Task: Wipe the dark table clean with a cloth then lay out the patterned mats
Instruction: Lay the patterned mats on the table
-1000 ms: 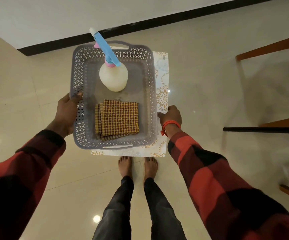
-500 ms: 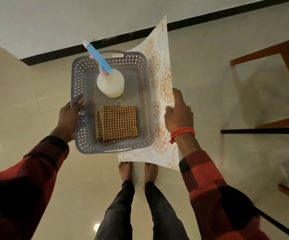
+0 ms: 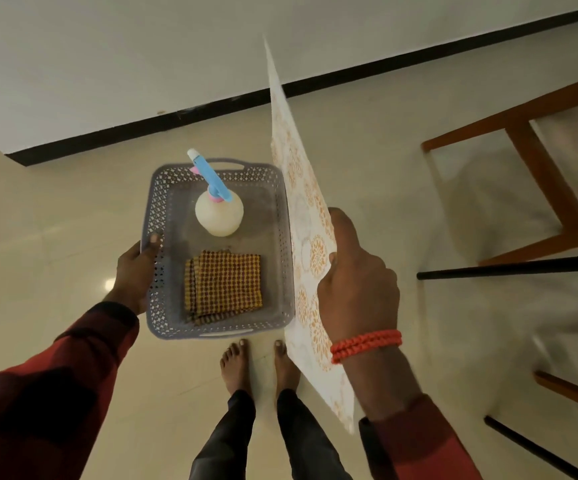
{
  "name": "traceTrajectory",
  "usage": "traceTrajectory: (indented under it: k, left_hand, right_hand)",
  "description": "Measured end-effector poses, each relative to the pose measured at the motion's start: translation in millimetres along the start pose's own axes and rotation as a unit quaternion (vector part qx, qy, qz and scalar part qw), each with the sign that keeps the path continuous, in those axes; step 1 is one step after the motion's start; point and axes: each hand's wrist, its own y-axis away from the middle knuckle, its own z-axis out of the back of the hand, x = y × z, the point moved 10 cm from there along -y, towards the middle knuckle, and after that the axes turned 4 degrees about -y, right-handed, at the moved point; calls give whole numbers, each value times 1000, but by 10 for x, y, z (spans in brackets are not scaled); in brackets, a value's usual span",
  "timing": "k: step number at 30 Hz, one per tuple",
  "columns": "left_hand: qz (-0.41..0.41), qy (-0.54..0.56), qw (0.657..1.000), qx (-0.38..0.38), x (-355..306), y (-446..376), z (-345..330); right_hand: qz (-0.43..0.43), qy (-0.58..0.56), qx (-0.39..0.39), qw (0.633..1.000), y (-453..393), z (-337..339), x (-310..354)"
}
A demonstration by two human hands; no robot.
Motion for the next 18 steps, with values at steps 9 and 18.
traceTrajectory:
  k: [9,18]
  left_hand:
    - [-47,-76,996,-10,-59,-58,-313]
    - [-93,-257,960,-66,-227,123,-284]
  right_hand:
    - [-29,1,-7,1000,168,78,-86]
    - [-30,13,18,999,168,158,-105]
